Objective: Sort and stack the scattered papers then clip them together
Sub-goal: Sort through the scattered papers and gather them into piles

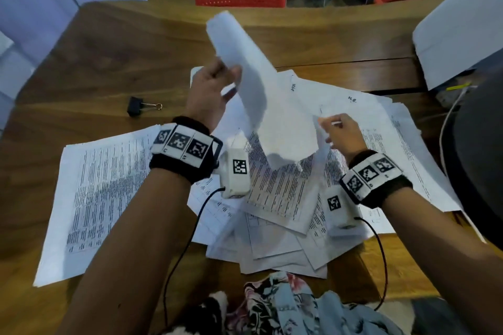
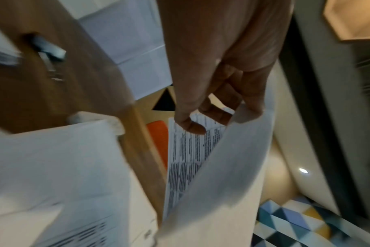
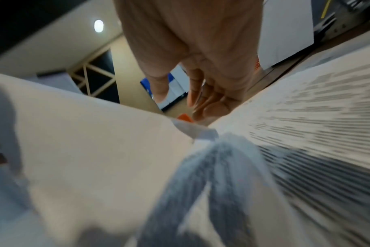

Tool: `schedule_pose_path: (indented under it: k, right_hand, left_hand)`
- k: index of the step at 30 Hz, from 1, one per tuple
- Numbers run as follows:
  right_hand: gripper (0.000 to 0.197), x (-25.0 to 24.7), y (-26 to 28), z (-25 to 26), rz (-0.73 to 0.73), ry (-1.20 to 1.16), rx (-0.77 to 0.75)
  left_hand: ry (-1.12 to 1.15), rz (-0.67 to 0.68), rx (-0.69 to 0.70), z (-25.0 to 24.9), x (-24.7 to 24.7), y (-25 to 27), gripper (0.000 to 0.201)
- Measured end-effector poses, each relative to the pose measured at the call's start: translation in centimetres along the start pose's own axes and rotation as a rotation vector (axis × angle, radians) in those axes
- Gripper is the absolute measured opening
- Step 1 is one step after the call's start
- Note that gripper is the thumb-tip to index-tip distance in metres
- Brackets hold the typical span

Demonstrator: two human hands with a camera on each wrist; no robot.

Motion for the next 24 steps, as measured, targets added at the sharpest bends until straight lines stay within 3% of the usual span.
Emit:
schedule_pose_path:
  k: [4, 6, 9, 10, 11, 13, 15, 16, 19, 22, 24]
  right_hand:
    - [0.029, -1.5, 0.3, 4.0, 0.118, -0.553, 0.073]
    - [0.044, -2.5, 0.0, 4.7, 0.126, -0.747, 0.159]
    - [0.082, -3.7, -0.6, 3.6, 0.173, -0.897, 0.248]
    - [0.094, -4.0, -0.3, 3.2, 0.235, -0.906, 0.247]
    - [0.093, -4.2, 0.1, 2.7, 0.312, -0.895, 0.242]
    - [0.053, -3.9, 1.3, 1.7, 0.404, -0.778, 0.253]
    - [0.013, -3.0, 1.3, -0.1, 0.285, -0.422, 0.279]
    - [0.004, -2.5, 1.0, -1.3, 0.221, -0.219, 0.29]
    - [0.017, -0.5, 1.2, -4.2, 0.176, 0.158, 0.291]
    - [0.035, 1.2, 2.2, -5.7, 0.081, 0.29, 0.292]
    - [0.023, 2.4, 2.6, -5.5, 0.063, 0.297, 0.279]
  left_hand:
    - [-0.114, 0.359, 0.121, -2.5, 3.2, 1.5, 0.024]
    - [-0.329, 0.49, 0.099, -2.2, 3.3, 2.1, 0.033]
    - [-0.654, 0.613, 0.015, 0.1, 1.8, 2.4, 0.025]
    - [-0.754, 0.605, -0.022, 1.2, 1.0, 2.3, 0.033]
    - [-0.828, 0.573, -0.065, 2.4, 0.2, 2.2, 0.045]
    - [-0.891, 0.513, -0.126, 4.3, -1.2, 2.5, 0.055]
    - [-0.924, 0.495, -0.178, 5.8, -2.2, 3.0, 0.055]
    - [-0.897, 0.466, -0.205, 6.7, -2.8, 3.0, 0.056]
    - [-0.785, 0.219, -0.286, 8.4, -4.4, 2.7, 0.05]
    - [-0.915, 0.017, -0.353, 10.3, -5.2, 2.2, 0.031]
    - [-1.051, -0.014, -0.446, 11.6, -5.2, 2.4, 0.046]
Point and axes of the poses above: each hand's wrist, its own y-axis away from the middle knuckle, its own x-axis out of the palm, z = x × y, the point moved 2 cm from there along -y, towards the middle knuckle, and after that the axes turned 6 degrees about -z, right-handed, at the moved point
